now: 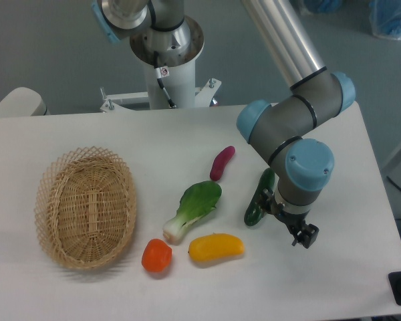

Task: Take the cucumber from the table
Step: 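Lower the open gripper down over the small green cucumber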

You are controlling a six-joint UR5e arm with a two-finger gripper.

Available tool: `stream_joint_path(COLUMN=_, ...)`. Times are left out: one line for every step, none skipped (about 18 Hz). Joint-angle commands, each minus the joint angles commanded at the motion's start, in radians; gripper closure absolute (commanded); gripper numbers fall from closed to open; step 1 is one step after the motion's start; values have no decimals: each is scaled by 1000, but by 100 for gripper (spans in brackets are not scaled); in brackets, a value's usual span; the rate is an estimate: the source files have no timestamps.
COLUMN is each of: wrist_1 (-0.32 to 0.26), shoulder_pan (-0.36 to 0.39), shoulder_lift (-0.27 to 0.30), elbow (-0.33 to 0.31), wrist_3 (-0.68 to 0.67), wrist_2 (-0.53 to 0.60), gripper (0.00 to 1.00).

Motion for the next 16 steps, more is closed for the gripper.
stream_joint_path(wrist_1=0, shoulder_pan=0, shoulder_lift=0, elbow=0, wrist_3=0, wrist_2=0, gripper=0)
stream_joint_path(wrist_1=-2, shoulder_pan=-2, shoulder_lift=0, elbow=0, wrist_3=0, wrist_2=0, gripper=0)
stream_joint_path(wrist_1=-2, shoulder_pan=-2, shoulder_lift=0, elbow=0, wrist_3=2, wrist_2=0, gripper=0)
stream_joint_path(wrist_1=-2, shoulder_pan=0, shoulder_lift=0, elbow=2, wrist_3=5, wrist_2=0, gripper=0)
stream_joint_path(wrist_1=-3, shoulder_pan=0, shoulder_lift=2, elbow=0, wrist_3=5, wrist_2=0, gripper=0)
stream_joint_path(wrist_1=-5, shoulder_pan=2, shoulder_lift=3, elbow=-3, wrist_3=5, wrist_2=2, gripper=0)
stream_joint_path(wrist_1=-6, shoulder_pan=2, shoulder_lift=8, elbow=-9, wrist_3=8, wrist_2=2, gripper=0)
stream_joint_path(wrist_1=-6, shoulder_pan=2, shoulder_lift=12, elbow=-12, wrist_3=6, wrist_2=5, gripper=0)
stream_joint_path(wrist_1=-8, shoulder_pan=0, shoulder_lift=18, elbow=-21, wrist_3=8, wrist_2=5, gripper=0)
stream_joint_path(wrist_1=-12, shoulder_pan=2, shoulder_lift=20, elbow=-26, wrist_3=8, wrist_2=3, gripper=0)
stream_joint_path(wrist_1=-21, shoulder_pan=5, shoulder_lift=23, elbow=-28, wrist_3=8, wrist_2=3, gripper=0)
stream_joint_path(wrist_1=-23, shoulder_pan=9, shoulder_lift=26, elbow=-40, wrist_3=2, wrist_2=3, gripper=0)
stream_joint_path(wrist_1=-18, shoulder_pan=18, shoulder_lift=34, elbow=-61, wrist_3=3, wrist_2=5, gripper=0)
stream_joint_path(wrist_1=-11, shoulder_pan=23, shoulder_lift=43, elbow=-81, wrist_3=3, wrist_2=3, gripper=0)
stream_joint_path(wrist_1=-2, shoulder_pan=26, shoulder_lift=51, elbow=-110, wrist_3=9, wrist_2=0, gripper=0)
stream_joint_path(wrist_1=8, shoulder_pan=38, shoulder_lift=63, elbow=-132, wrist_3=15, wrist_2=-3, gripper=0)
